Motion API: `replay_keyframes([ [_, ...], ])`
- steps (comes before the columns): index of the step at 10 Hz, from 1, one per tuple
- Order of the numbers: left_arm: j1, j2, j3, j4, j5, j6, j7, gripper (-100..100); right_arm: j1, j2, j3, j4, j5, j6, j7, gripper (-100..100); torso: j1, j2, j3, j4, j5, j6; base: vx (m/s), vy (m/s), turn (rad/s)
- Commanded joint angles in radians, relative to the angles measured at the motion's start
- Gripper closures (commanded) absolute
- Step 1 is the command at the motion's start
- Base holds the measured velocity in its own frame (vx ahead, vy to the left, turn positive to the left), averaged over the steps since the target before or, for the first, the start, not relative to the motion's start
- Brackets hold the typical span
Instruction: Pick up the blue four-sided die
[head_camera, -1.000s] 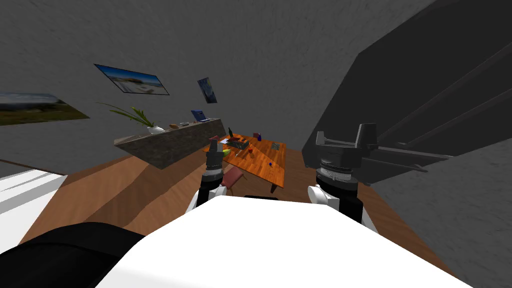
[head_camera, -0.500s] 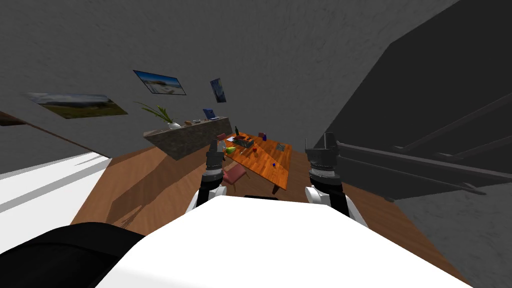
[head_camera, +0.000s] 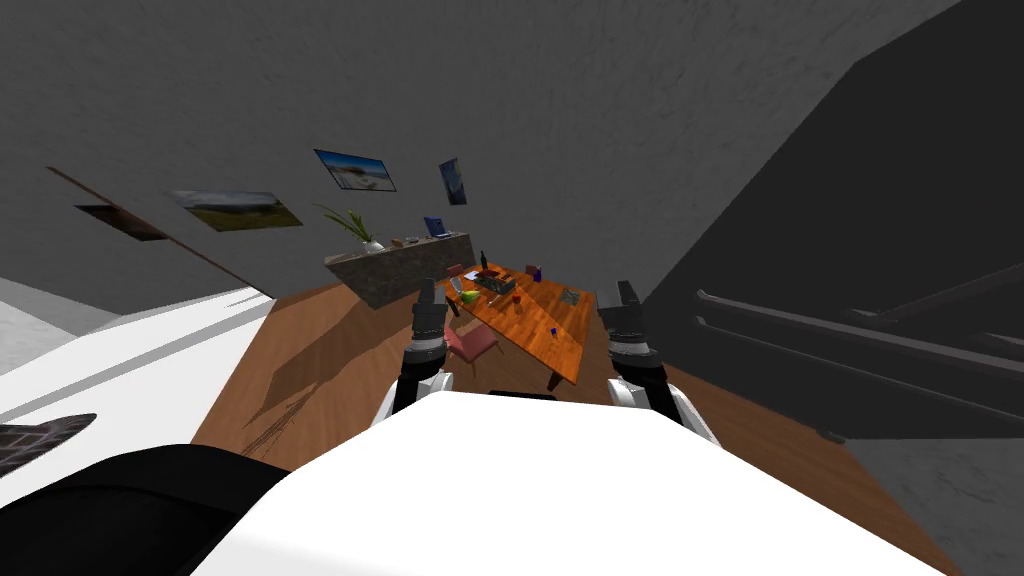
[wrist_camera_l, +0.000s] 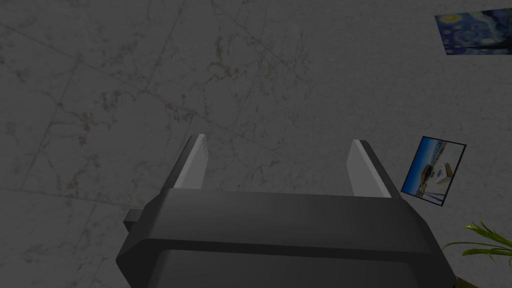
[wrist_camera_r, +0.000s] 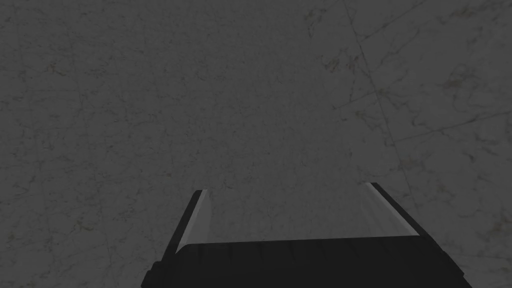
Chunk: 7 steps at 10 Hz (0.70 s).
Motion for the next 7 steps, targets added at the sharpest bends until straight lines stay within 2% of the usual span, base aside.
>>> replay_keyframes([
  [1,0.0,0.0,0.0,0.0,0.0,0.0,0.0,0,-0.006,-0.008,0.005,0.029,0.008,0.015,0.0,-100,0.0,0.0,0.0,0.0,0.0,0.0,-0.012,-0.027,0.123],
  [2,0.0,0.0,0.0,0.0,0.0,0.0,0.0,0,-0.009,-0.027,0.015,0.071,0.024,0.033,0.0,-100,0.0,0.0,0.0,0.0,0.0,0.001,-0.016,-0.029,0.21],
  [3,0.0,0.0,0.0,0.0,0.0,0.0,0.0,0,-0.009,-0.027,0.015,0.079,0.024,0.033,0.0,-100,0.0,0.0,0.0,0.0,0.0,0.0,-0.015,-0.026,0.12],
  [6,0.0,0.0,0.0,0.0,0.0,0.0,0.0,0,-0.016,-0.065,0.035,0.161,0.06,0.072,-0.002,-100,0.0,0.0,0.0,0.0,0.0,0.001,-0.021,-0.025,0.201],
  [7,0.0,0.0,0.0,0.0,0.0,0.0,0.0,0,-0.016,-0.065,0.035,0.186,0.06,0.072,-0.002,-100,0.0,0.0,0.0,0.0,0.0,0.0,-0.017,-0.021,0.15],
])
